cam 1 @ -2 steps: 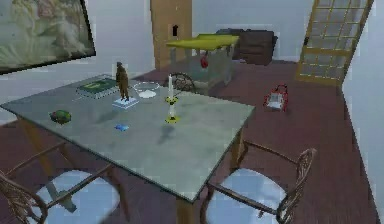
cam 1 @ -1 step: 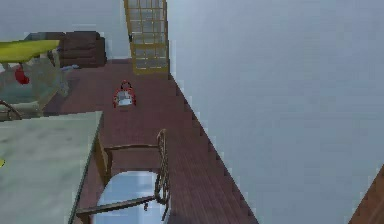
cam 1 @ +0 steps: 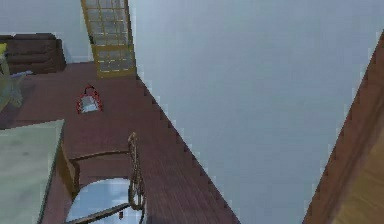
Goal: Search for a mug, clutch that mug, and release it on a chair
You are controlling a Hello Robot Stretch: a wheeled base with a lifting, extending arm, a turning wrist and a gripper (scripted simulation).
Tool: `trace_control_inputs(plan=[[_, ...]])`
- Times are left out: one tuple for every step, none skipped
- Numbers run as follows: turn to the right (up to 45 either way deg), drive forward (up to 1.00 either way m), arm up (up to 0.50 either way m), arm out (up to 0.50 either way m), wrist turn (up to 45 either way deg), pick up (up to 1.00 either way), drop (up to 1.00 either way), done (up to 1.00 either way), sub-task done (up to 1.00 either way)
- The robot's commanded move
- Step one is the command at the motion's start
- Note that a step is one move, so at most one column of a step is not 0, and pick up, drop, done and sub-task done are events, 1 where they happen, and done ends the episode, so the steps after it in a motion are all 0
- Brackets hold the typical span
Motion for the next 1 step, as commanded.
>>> trace_control_inputs(plan=[[-45.0,0.0,0.0,0.0,0.0,0.0,0.0,0.0,0.0]])
